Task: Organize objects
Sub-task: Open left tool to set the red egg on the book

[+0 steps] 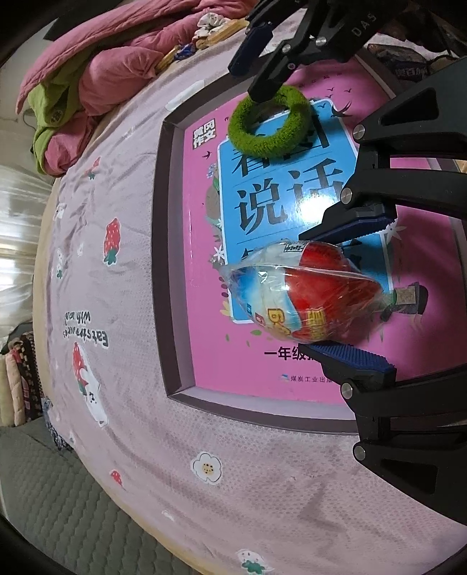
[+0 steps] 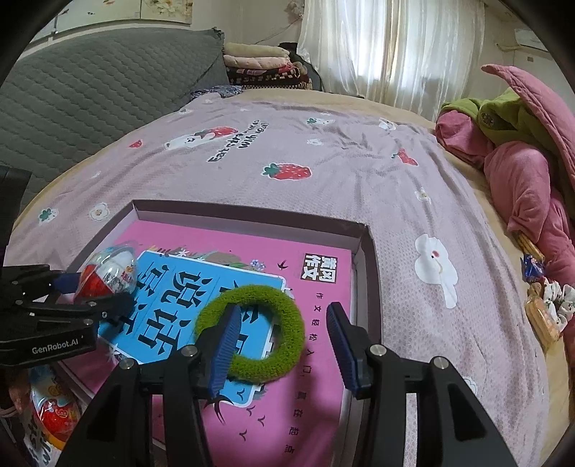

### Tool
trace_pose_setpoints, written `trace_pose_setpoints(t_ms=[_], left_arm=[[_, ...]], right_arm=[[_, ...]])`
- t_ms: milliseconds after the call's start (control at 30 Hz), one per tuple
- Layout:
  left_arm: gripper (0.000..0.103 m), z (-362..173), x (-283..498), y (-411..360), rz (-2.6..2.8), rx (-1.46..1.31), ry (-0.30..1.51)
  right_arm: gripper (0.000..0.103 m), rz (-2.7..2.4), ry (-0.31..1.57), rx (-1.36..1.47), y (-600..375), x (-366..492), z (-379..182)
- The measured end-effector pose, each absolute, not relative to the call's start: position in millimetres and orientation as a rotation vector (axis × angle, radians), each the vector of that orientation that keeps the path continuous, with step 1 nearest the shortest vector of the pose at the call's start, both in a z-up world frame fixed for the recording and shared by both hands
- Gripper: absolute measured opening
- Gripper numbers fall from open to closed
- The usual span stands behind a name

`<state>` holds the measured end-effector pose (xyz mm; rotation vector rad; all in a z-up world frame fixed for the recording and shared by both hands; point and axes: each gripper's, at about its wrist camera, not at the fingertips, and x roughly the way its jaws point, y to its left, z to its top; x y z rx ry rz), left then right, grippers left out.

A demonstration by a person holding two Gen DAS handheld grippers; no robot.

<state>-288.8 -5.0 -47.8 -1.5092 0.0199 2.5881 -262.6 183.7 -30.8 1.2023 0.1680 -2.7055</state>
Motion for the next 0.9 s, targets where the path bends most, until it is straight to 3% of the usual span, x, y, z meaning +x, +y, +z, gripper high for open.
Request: trace_pose_setpoints(t_ms=[500,900], left_arm=[[0.065,-28,-290,-22,2.643,-1.461,-0.054],[0.065,-21,-286,-19,2.661,-1.425,-0.020]], right_arm=[[0.054,-2.701,0.172,1.195,185,-261,-29],[0.055,-2.702,0.182,1.166,180,-256,-22]])
